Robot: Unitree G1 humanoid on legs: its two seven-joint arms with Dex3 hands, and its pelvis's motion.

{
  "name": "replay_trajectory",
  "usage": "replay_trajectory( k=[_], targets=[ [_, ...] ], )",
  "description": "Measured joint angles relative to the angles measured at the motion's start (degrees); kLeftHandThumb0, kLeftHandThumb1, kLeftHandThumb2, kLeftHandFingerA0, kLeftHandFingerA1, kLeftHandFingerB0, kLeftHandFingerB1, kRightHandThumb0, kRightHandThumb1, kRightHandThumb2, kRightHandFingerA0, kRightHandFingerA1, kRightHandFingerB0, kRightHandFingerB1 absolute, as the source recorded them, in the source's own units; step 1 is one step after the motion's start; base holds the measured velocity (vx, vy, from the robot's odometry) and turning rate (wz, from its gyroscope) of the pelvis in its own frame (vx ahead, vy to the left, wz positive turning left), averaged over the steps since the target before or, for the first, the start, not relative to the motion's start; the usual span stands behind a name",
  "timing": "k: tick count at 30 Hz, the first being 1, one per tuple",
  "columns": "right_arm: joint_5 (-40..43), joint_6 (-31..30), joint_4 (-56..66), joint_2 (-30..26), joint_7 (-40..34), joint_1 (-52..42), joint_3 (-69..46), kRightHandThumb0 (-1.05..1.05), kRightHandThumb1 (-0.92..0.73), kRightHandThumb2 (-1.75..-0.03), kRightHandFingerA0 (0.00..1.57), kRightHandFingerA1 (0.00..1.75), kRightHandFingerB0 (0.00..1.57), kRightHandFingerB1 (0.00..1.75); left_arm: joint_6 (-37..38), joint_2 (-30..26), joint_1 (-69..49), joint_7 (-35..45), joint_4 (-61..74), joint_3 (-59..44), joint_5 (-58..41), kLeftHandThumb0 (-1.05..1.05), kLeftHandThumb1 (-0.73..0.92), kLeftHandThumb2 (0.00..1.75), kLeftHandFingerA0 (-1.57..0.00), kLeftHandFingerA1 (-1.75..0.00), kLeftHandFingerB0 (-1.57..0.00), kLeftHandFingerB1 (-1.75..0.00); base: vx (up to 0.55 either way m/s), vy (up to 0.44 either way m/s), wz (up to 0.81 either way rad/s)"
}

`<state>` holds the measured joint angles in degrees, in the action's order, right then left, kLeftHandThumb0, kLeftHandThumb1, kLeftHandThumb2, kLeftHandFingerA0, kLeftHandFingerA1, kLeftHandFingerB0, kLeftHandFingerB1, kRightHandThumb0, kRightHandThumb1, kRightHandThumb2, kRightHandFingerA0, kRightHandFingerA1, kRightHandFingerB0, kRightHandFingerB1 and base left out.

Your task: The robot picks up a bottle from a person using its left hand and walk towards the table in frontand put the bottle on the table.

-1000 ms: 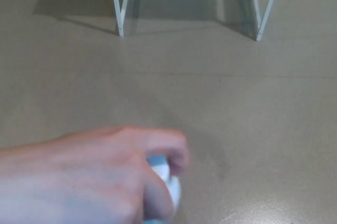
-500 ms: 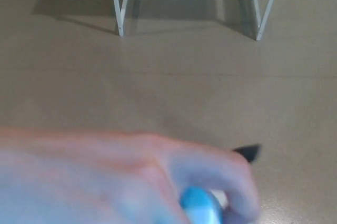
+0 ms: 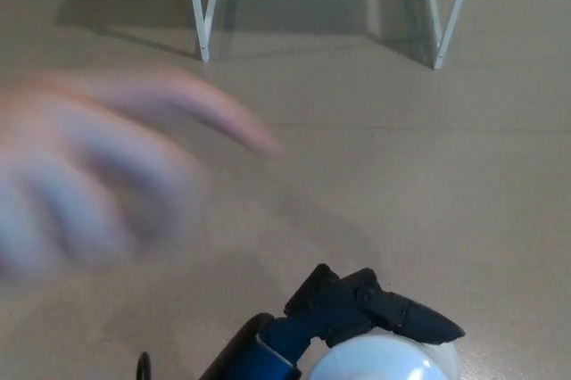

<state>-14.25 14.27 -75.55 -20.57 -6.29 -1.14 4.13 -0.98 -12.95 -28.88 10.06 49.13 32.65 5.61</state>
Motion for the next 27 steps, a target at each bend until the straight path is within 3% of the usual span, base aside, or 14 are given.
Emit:
replay_trajectory(
  k=[9, 16, 27],
  targets=[
    [-0.20, 0.21, 0.02, -0.05, 0.20, -0.36, 0.05, -0.35, -0.69, -0.61, 0.75, 0.59, 0.57, 0.45, 0.02, -0.59, -2.47, -0.77, -0.91, -1.60, 1.22, 0.02, 0.77, 0.80, -0.95, -1.43, -0.77, -1.10, 0.03, -0.002, 0.01],
    [-0.18, 0.22, 0.11, -0.31, 0.66, -0.42, -0.19, -0.35, -0.70, -0.61, 0.72, 0.56, 0.57, 0.44, 3.09, 0.86, -6.08, -2.02, -11.87, -7.72, 0.23, 0.06, 0.86, 0.77, -0.92, -1.46, -0.69, -1.12, -0.09, 0.016, 0.04],
    [-0.21, -0.16, -0.33, 0.40, 1.92, -0.48, -0.10, -0.36, -0.70, -0.61, 0.73, 0.55, 0.57, 0.43, 8.03, 3.06, -8.71, -2.14, -19.19, -16.26, -4.48, 0.03, 0.86, 0.75, -0.95, -1.47, -0.70, -1.09, 0.18, 0.274, -0.16]
  ],
)
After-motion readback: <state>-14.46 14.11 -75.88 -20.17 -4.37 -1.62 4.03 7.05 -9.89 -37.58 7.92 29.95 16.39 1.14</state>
